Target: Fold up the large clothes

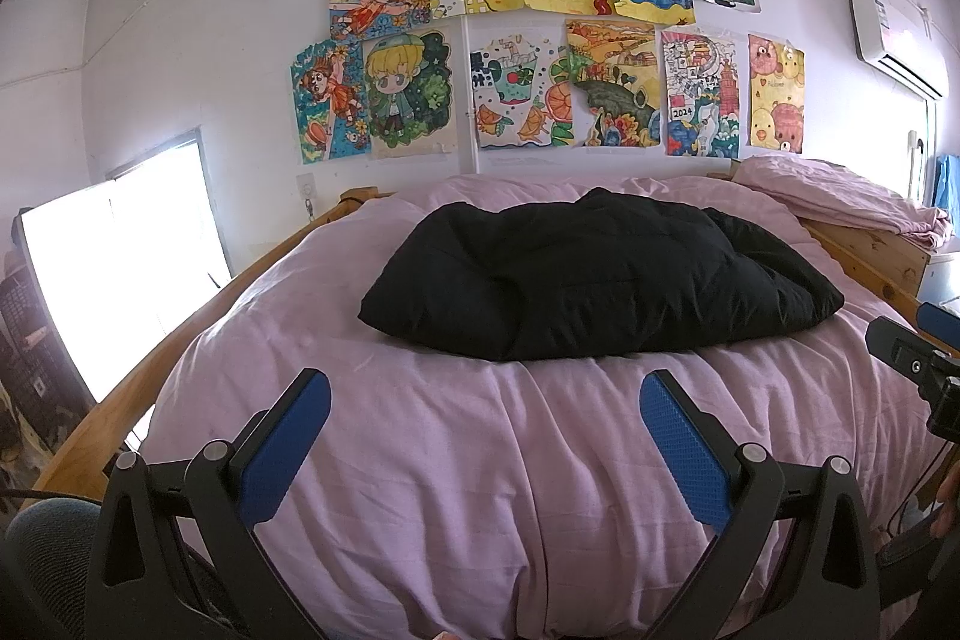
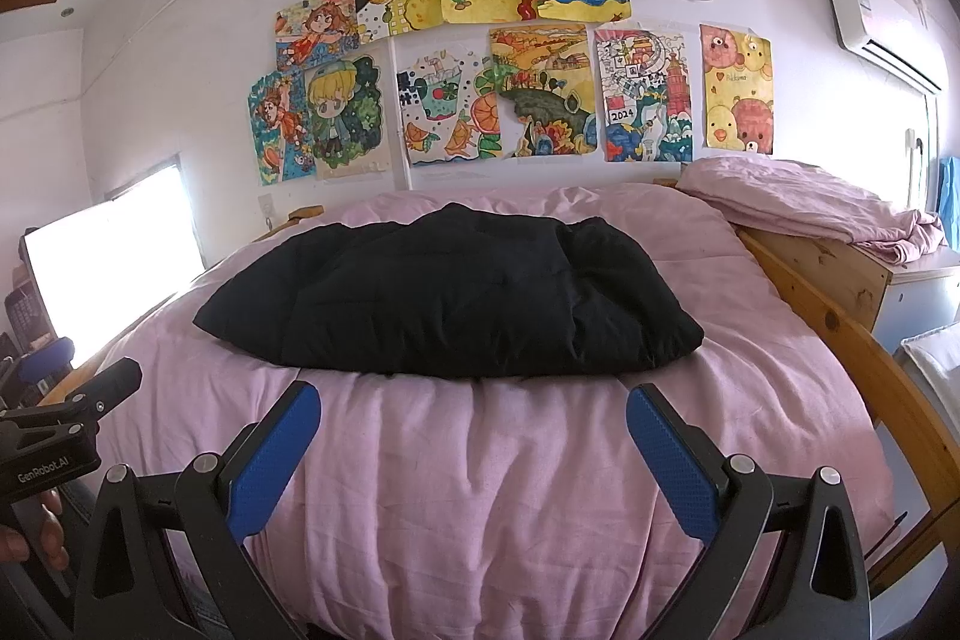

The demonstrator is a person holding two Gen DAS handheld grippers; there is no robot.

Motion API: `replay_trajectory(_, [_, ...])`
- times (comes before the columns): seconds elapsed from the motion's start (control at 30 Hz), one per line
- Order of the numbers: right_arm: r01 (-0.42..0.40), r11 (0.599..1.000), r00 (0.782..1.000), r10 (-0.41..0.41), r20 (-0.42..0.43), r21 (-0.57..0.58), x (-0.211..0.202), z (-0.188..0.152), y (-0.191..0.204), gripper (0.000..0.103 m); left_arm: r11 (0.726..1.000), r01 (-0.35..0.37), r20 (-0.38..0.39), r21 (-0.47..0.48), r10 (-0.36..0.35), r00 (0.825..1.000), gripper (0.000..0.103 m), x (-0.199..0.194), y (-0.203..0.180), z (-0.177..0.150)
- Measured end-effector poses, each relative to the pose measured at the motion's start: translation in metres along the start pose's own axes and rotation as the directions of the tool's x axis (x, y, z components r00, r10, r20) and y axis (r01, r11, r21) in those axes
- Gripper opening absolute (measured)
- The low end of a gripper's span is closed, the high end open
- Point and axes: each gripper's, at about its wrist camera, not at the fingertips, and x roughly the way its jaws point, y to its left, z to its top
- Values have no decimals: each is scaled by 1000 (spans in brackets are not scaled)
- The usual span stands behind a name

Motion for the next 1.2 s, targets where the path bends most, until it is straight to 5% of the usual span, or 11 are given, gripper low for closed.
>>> replay_trajectory(1.2, [3,1000,1000,-3,-1,6,0,1,5,103,999,-33,5,1,33,999,101,1,30,-2])
